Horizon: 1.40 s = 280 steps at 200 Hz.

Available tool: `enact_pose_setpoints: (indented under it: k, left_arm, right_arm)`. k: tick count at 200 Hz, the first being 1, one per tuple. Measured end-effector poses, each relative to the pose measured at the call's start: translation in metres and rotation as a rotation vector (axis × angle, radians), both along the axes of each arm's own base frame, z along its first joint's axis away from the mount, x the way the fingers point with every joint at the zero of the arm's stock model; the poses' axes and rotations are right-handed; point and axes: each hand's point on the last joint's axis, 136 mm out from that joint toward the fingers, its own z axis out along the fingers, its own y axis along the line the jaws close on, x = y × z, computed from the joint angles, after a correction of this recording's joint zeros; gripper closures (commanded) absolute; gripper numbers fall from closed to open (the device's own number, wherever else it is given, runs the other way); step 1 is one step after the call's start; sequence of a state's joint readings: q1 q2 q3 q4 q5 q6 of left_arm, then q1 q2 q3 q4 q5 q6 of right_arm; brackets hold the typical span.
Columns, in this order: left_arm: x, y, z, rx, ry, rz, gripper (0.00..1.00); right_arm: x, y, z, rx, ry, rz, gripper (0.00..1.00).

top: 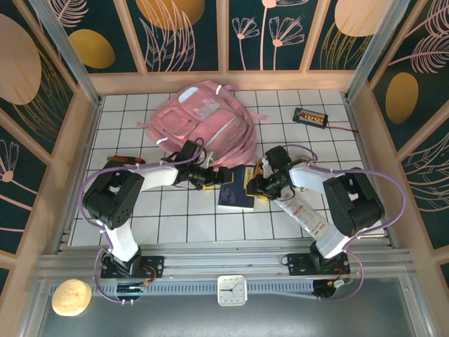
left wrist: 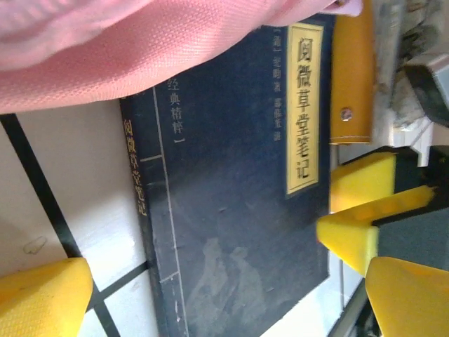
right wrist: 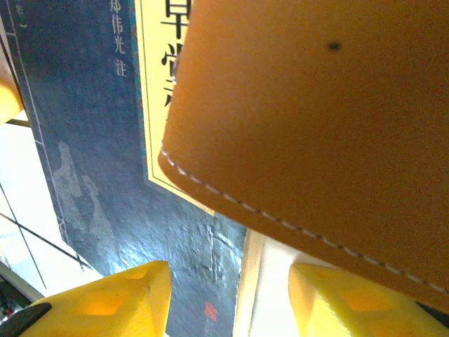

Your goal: Pack the student bag

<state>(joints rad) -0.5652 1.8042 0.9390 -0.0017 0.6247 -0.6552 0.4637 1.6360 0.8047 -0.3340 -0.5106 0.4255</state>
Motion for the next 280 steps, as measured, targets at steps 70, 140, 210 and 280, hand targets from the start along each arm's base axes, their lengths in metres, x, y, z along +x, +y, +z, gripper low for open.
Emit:
enact_pose_setpoints:
  k: [70, 140, 210, 280]
  left_arm:
    - [0.001, -0.016, -0.005, -0.012, -0.005, -0.031, 0.19]
    - [-0.011, -0.010, 0.002, 0.053, -0.024, -0.050, 0.01]
    - [0.015, 0.036, 0.117, 0.005, -0.211, 0.098, 0.01]
    - [0.033, 0.072, 0.153, -0.058, -0.158, 0.209, 0.01]
  right_arm:
    - [0.008, 0.009, -0.002, 0.009, 0.007, 0.009, 0.99]
    - [0.007, 0.023, 0.031, 0.063, -0.046, 0.051, 1.00]
    - [0.009, 0.056, 0.131, 0.287, -0.134, 0.152, 1.00]
    - [0.017, 0.073, 0.201, 0.404, -0.211, 0.208, 1.00]
